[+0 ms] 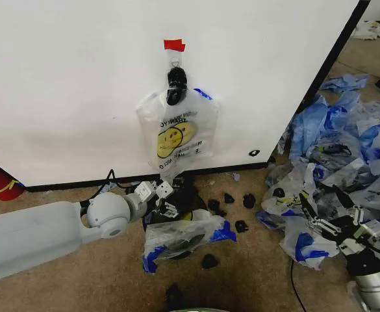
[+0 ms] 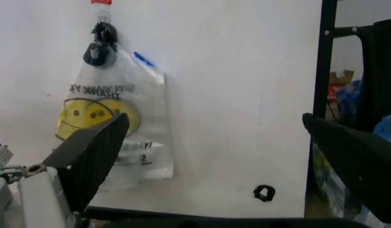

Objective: Pick up the garbage bag from the wall and place it over the trash bin.

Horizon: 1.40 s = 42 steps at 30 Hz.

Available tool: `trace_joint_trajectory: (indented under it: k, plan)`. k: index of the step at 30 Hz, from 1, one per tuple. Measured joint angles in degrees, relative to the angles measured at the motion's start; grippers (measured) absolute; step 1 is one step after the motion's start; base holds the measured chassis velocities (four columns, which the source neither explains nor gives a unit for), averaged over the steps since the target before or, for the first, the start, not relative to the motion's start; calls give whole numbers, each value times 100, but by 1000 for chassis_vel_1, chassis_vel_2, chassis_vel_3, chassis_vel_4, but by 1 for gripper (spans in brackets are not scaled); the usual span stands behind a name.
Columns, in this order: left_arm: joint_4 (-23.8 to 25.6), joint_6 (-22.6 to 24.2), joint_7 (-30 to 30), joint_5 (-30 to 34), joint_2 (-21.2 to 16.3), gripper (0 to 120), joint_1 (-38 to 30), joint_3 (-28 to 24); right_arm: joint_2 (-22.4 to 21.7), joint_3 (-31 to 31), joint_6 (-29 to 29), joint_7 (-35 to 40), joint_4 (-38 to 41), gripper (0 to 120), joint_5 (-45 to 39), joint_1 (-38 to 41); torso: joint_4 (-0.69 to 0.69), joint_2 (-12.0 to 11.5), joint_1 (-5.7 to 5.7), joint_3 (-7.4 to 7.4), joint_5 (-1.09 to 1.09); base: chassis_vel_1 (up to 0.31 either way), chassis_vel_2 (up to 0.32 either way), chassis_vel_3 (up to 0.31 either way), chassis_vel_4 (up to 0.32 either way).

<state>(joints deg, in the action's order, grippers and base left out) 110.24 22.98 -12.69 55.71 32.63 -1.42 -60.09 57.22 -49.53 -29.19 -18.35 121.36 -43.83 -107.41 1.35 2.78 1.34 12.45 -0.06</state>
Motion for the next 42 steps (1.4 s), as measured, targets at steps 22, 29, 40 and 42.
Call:
trace_joint_trajectory:
  k: [22,29,40,42]
  plan:
    - [-276,-83,-59,25,66,73,-78,-375,-95,422,-91,215,-166,100,193,171,0,0,0,-1,0,0,0,0,0]
    - [-254,-53,-15,118,112,49,-249,-556,-54,474,-190,265,-165,100,259,146,0,0,0,-1,0,0,0,0,0]
    - [-80,53,-698,776,101,8,-350,-668,-23,608,-260,201,-241,100,326,154,-1,0,0,-1,2,0,0,0,0]
    - [-29,90,-833,983,66,6,-258,-577,-30,637,-259,201,-252,100,332,173,-1,0,-1,-1,3,0,0,0,0]
